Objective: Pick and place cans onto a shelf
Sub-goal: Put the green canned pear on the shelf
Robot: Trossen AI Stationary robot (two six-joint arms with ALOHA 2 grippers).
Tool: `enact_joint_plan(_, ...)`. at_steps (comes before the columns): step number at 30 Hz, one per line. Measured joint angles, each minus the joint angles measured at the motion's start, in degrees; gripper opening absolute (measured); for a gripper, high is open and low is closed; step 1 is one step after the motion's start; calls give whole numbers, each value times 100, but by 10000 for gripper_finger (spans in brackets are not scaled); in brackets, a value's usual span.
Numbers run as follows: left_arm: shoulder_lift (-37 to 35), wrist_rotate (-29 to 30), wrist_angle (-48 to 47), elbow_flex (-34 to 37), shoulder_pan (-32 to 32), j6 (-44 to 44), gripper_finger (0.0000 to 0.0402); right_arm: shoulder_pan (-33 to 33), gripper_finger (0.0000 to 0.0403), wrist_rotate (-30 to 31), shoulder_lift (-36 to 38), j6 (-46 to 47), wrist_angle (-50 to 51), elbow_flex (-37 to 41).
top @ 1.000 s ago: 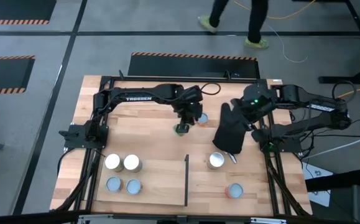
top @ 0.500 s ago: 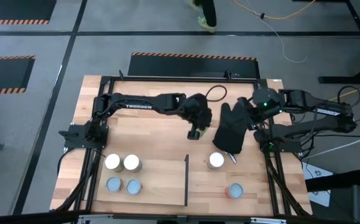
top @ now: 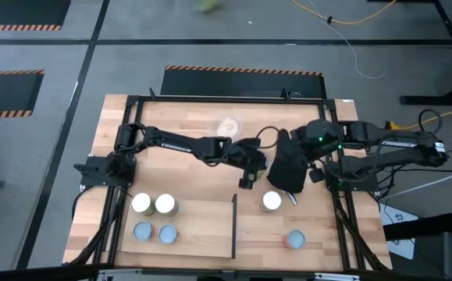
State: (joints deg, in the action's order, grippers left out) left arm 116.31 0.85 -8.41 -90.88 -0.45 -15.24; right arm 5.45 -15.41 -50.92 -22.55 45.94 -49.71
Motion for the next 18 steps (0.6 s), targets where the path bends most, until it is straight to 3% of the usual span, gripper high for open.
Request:
enact_joint_plan(9,0,16,1276,832,-152,-37,0,0,83,-3,0,0,-272,144)
enact_joint_plan(18,0,28,1228,999,-150,-285,5,-2,83,-6,0,0,-296,144)
